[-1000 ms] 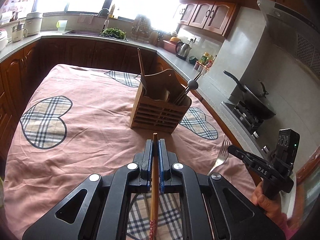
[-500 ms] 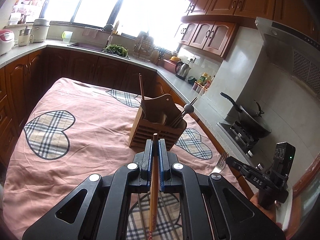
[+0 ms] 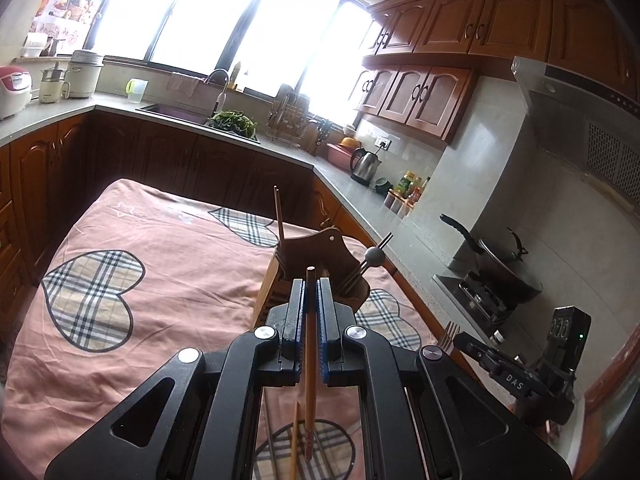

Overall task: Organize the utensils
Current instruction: 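Carry the held fork and chopstick up over the wooden caddy, then lower fork and chopstick into the caddy and open both tools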

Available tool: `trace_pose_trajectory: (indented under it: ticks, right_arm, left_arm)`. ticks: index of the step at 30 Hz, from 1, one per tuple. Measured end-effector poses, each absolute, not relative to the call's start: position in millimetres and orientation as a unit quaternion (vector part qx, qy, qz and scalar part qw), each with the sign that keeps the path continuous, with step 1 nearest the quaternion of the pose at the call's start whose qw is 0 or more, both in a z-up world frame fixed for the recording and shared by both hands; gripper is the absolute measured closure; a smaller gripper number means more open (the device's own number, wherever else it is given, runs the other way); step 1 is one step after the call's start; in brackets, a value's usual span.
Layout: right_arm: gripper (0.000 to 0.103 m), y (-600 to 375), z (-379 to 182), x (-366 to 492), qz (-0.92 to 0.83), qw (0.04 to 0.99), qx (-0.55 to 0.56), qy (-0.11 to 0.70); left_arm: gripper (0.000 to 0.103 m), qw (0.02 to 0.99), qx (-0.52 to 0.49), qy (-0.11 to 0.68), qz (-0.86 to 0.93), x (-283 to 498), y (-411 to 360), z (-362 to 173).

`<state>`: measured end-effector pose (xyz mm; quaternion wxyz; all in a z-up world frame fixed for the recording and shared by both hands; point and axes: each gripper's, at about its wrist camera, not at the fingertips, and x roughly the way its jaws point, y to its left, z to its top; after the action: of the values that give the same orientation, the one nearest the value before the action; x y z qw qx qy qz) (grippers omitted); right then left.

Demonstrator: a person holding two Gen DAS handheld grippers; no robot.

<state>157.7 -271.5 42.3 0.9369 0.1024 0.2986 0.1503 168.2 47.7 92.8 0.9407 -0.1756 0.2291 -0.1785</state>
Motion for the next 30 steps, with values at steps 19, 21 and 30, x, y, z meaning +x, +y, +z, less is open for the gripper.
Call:
trace_pose_trajectory:
  ticks: [19,21,30]
  right_arm:
    - [0.100,-276.4,104.6,233.9,0.130,0.967,0.075,0.207]
    - [0.100,-275.8,111.6,243.8,0.124,0.970,0.070,0.195]
    - [0.100,-255.5,110.5,282.8,0.100,0.982,0.005,0.163]
  left_arm:
    - [0.099,0.953,-0.204,0.143,-0.174,256.4,37.9,150.4]
    - [0.099,0.953,-0.212,0.134,-0.171,268.9,38.1,155.8]
    - [0.099,0.963,-0.207,0.101,-0.138,315.5,27.9,151.6]
